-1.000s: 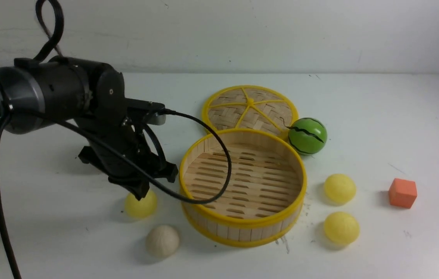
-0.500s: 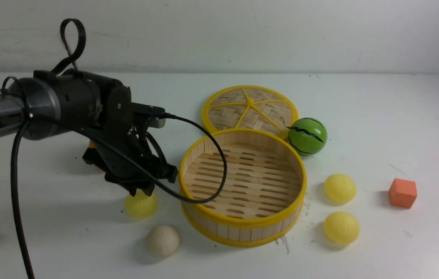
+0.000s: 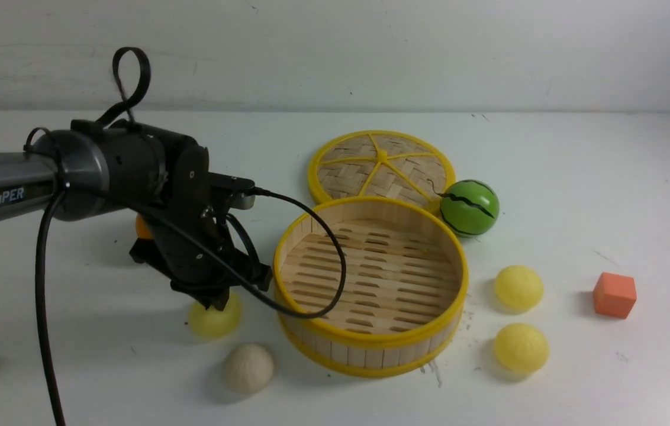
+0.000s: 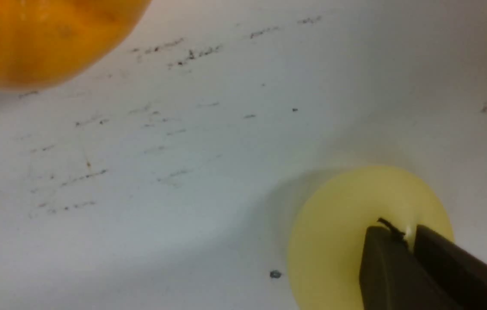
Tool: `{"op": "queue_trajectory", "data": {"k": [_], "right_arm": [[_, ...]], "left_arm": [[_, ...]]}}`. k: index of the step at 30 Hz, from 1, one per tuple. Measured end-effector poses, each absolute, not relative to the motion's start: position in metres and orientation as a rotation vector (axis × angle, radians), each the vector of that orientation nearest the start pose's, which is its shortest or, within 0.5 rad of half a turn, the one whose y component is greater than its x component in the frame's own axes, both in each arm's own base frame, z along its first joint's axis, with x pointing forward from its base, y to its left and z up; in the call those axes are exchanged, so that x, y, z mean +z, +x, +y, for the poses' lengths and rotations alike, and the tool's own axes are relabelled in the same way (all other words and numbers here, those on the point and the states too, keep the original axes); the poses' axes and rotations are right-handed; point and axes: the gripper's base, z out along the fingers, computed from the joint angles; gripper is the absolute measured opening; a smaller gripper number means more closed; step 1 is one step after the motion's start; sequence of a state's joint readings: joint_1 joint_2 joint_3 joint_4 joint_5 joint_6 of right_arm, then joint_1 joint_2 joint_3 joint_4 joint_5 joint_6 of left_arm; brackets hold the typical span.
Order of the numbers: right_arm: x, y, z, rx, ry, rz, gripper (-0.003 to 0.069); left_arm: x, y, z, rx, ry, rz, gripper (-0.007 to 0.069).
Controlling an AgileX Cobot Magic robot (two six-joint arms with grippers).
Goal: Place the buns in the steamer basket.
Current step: Use the left arm to grab a steamed stuffed bun, then use the left arm to put the steamed stuffed bun into the steamer, then use the left arm to grab a steamed stuffed bun
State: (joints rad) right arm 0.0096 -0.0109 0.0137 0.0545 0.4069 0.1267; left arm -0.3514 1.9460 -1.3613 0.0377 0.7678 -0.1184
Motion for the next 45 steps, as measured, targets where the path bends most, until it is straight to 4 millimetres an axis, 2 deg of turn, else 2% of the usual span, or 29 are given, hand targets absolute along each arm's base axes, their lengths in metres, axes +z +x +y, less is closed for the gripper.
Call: {"op": "queue_trajectory", "data": {"k": [4, 8, 10, 12, 14, 16, 17, 20, 25, 27, 30, 31, 35, 38, 41, 43, 44, 45], "right_arm": [[0.173, 0.051, 0.002, 0.147, 0.144, 1.890, 0.0239], [0.173, 0.051, 0.002, 0.147, 0.144, 1.890, 0.0239], [0.173, 0.051, 0.002, 0.147, 0.144, 1.890, 0.0239], [0.173, 0.051, 0.002, 0.147, 0.144, 1.890, 0.0239], [0.173, 0.051, 0.002, 0.147, 0.144, 1.890, 0.0239], [0.173, 0.051, 0.002, 0.147, 0.144, 1.890, 0.0239], [0.173, 0.051, 0.002, 0.147, 0.144, 1.890, 0.0239], [0.173, 0.051, 0.002, 0.147, 0.144, 1.890, 0.0239], [0.173, 0.051, 0.002, 0.147, 0.144, 1.890, 0.0239], [0.173, 0.051, 0.002, 0.147, 0.144, 1.890, 0.0239], [0.173, 0.051, 0.002, 0.146, 0.143, 1.890, 0.0239], [0.173, 0.051, 0.002, 0.146, 0.143, 1.890, 0.0239], [0.173, 0.051, 0.002, 0.146, 0.143, 1.890, 0.0239], [0.173, 0.051, 0.002, 0.146, 0.143, 1.890, 0.0239], [0.173, 0.051, 0.002, 0.146, 0.143, 1.890, 0.0239], [0.173, 0.051, 0.002, 0.146, 0.143, 1.890, 0.0239], [0.173, 0.051, 0.002, 0.146, 0.143, 1.890, 0.0239], [0.173, 0.051, 0.002, 0.146, 0.143, 1.890, 0.0239]], "left_arm": [[0.194, 0.372, -0.134, -0.042, 0.369, 2.833, -0.0013], [0.235, 0.363, -0.143, -0.034, 0.447, 2.763, -0.0013], [0.263, 0.359, -0.160, -0.068, 0.524, 2.664, -0.0013], [0.284, 0.358, -0.178, -0.113, 0.571, 2.588, -0.0013], [0.294, 0.359, -0.198, -0.162, 0.607, 2.540, -0.0013], [0.294, 0.361, -0.206, -0.177, 0.622, 2.529, -0.0013], [0.286, 0.368, -0.217, -0.183, 0.640, 2.534, -0.0013], [0.259, 0.388, -0.230, -0.168, 0.655, 2.573, -0.0013], [0.217, 0.411, -0.240, -0.105, 0.686, 2.650, 0.0004], [0.212, 0.419, -0.244, -0.091, 0.692, 2.656, 0.0047], [0.215, 0.421, -0.245, -0.084, 0.679, 2.678, 0.0144], [0.218, 0.420, -0.244, -0.083, 0.656, 2.702, 0.0211], [0.244, 0.412, -0.241, -0.101, 0.606, 2.749, 0.0368], [0.289, 0.395, -0.234, -0.156, 0.576, 2.719, 0.0415], [0.343, 0.371, -0.221, -0.216, 0.531, 2.628, 0.0368], [0.360, 0.355, -0.211, -0.230, 0.510, 2.609, 0.0314], [0.365, 0.342, -0.203, -0.230, 0.502, 2.618, 0.0257], [0.366, 0.340, -0.202, -0.229, 0.501, 2.621, 0.0237]]}}
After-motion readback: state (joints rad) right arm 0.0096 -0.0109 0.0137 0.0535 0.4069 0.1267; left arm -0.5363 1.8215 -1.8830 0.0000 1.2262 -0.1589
